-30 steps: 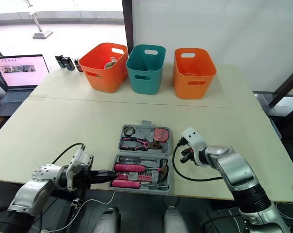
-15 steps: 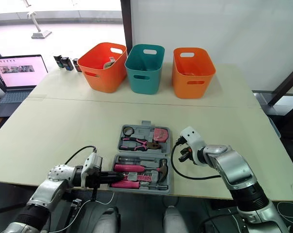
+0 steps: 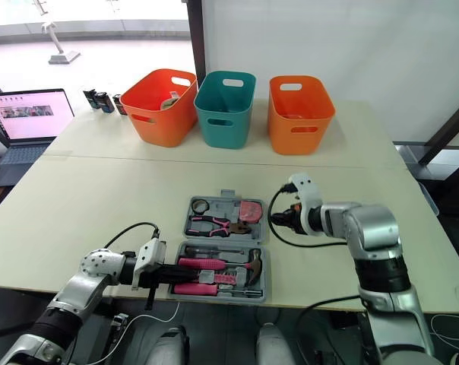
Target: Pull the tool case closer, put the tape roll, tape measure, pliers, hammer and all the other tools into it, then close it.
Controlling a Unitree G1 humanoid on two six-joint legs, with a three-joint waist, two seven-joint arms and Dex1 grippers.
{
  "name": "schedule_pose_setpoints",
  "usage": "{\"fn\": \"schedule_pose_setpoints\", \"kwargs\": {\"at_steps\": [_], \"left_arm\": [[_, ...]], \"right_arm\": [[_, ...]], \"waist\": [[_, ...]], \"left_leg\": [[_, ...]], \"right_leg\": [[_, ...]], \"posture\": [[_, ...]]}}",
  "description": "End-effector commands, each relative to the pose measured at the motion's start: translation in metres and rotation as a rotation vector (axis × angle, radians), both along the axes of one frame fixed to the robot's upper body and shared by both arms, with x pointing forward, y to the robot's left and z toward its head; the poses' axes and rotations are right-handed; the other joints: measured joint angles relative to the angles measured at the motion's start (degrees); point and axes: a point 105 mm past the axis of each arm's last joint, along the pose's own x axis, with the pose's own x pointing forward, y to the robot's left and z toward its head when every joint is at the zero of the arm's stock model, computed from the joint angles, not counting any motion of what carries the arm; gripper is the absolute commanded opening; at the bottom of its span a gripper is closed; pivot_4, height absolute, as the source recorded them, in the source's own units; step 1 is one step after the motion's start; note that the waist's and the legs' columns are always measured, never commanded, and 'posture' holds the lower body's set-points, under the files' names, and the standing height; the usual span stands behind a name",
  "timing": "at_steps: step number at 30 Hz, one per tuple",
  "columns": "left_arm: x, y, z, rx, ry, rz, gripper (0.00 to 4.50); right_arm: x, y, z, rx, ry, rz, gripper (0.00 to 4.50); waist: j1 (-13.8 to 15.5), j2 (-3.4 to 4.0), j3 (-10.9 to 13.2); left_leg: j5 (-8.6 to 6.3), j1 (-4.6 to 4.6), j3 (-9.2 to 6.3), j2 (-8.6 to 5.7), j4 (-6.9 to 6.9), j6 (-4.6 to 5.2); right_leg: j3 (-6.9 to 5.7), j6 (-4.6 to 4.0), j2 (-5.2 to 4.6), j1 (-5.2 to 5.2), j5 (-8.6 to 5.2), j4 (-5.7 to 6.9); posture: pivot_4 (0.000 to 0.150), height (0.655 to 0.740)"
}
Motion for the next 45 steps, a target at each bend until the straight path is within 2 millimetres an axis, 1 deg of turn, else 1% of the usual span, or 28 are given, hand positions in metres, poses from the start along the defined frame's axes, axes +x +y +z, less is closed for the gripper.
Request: {"fn": "schedule_pose_setpoints", "kwargs": {"at_steps": [1,2,3,4,7,11,15,21,24,27,30,37,42,45], "left_arm": [[-0.008,0.015,-0.028,0.114,0.093,0.035,0.00],[-0.007,0.015,-0.027,0.113,0.092,0.035,0.00],[-0.006,0.014,-0.026,0.110,0.090,0.034,0.00],[-0.005,0.014,-0.025,0.108,0.087,0.034,0.00],[-0.003,0.016,-0.022,0.118,0.071,0.033,0.00],[-0.002,0.022,-0.019,0.125,0.069,0.044,0.00],[-0.002,0.027,-0.018,0.137,0.064,0.049,0.00],[0.001,0.031,-0.015,0.147,0.051,0.060,0.00],[0.002,0.032,-0.016,0.155,0.043,0.064,0.00],[0.002,0.034,-0.017,0.183,0.024,0.062,0.00],[0.002,0.035,-0.018,0.197,0.014,0.063,0.00],[0.003,0.037,-0.020,0.209,0.007,0.062,0.00],[0.004,0.038,-0.020,0.214,0.005,0.062,0.00],[0.005,0.038,-0.019,0.216,0.001,0.063,0.00]], "right_arm": [[0.015,-0.004,-0.004,0.101,0.094,-0.046,3.85],[0.018,-0.005,-0.008,0.098,0.120,-0.051,4.32],[0.021,-0.005,-0.012,0.104,0.136,-0.062,4.42],[0.023,-0.005,-0.014,0.116,0.150,-0.069,4.42],[0.034,0.002,-0.017,0.233,0.194,-0.114,4.42],[0.041,0.014,-0.025,0.362,0.265,-0.154,4.42],[0.042,0.021,-0.028,0.441,0.313,-0.163,4.42],[0.036,0.036,-0.037,0.485,0.364,-0.135,4.42],[0.041,0.039,-0.031,0.549,0.327,-0.136,4.42],[0.043,0.034,-0.027,0.540,0.271,-0.122,4.42],[0.042,0.031,-0.023,0.550,0.250,-0.102,4.42],[0.036,0.039,-0.005,0.613,0.217,-0.001,4.42],[0.031,0.044,0.001,0.600,0.181,0.063,4.42],[0.031,0.043,0.006,0.592,0.152,0.089,4.42]], "waist": [[0.1,0.04,0.0],[0.2,0.04,0.0],[0.2,0.07,0.0],[0.2,0.10,0.0],[-0.1,0.25,0.0],[-0.8,0.35,0.0],[-1.4,0.36,0.0],[-1.8,0.37,0.0],[-2.1,0.37,0.0],[-2.1,0.38,0.0],[-2.1,0.39,0.0],[-2.1,0.44,0.0],[-2.1,0.44,0.0],[-2.1,0.45,0.0]], "left_leg": [[0.00,0.00,0.00,0.00,0.00,0.01],[0.00,0.02,0.00,0.00,0.00,0.01],[0.00,0.02,0.00,0.00,-0.02,0.01],[0.00,0.02,0.00,0.00,-0.03,0.02],[-0.01,0.01,0.00,0.00,-0.03,0.02],[0.00,0.03,0.00,0.00,-0.02,0.03],[-0.01,0.03,0.00,0.00,-0.06,0.03],[-0.01,0.09,0.00,0.00,-0.05,0.03],[-0.01,0.10,0.00,0.00,-0.06,0.03],[-0.01,0.09,-0.01,0.00,-0.06,0.03],[-0.01,0.09,-0.01,0.00,-0.06,0.03],[-0.01,0.08,0.00,0.00,-0.06,0.03],[-0.01,0.08,0.00,0.00,-0.06,0.03],[-0.01,0.08,-0.01,0.00,-0.06,0.03]], "right_leg": [[0.00,0.00,0.00,0.02,0.00,0.00],[0.00,0.00,0.00,0.03,0.00,0.00],[0.00,0.02,0.00,0.03,-0.01,0.00],[0.00,0.04,0.00,0.04,-0.02,0.00],[-0.01,0.07,0.00,0.03,-0.01,0.02],[0.00,0.16,0.02,0.03,0.05,0.06],[0.00,0.30,0.02,0.04,0.08,0.06],[0.00,0.30,0.03,0.04,0.08,0.12],[0.00,0.30,0.03,0.04,0.09,0.13],[0.00,0.31,0.03,0.03,0.09,0.13],[0.00,0.31,0.03,0.03,0.09,0.13],[0.01,0.31,0.03,0.01,0.09,0.14],[0.01,0.30,0.03,0.01,0.08,0.13],[0.01,0.30,0.03,0.01,0.08,0.14]], "posture": [[0.150,0.7400],[0.150,0.7400],[0.150,0.7400],[0.150,0.7400],[0.150,0.7400],[0.150,0.7400],[0.150,0.7400],[0.150,0.7400],[0.150,0.7400],[0.150,0.7400],[0.150,0.7400],[0.150,0.7400],[0.150,0.7400],[0.150,0.7400]]}}
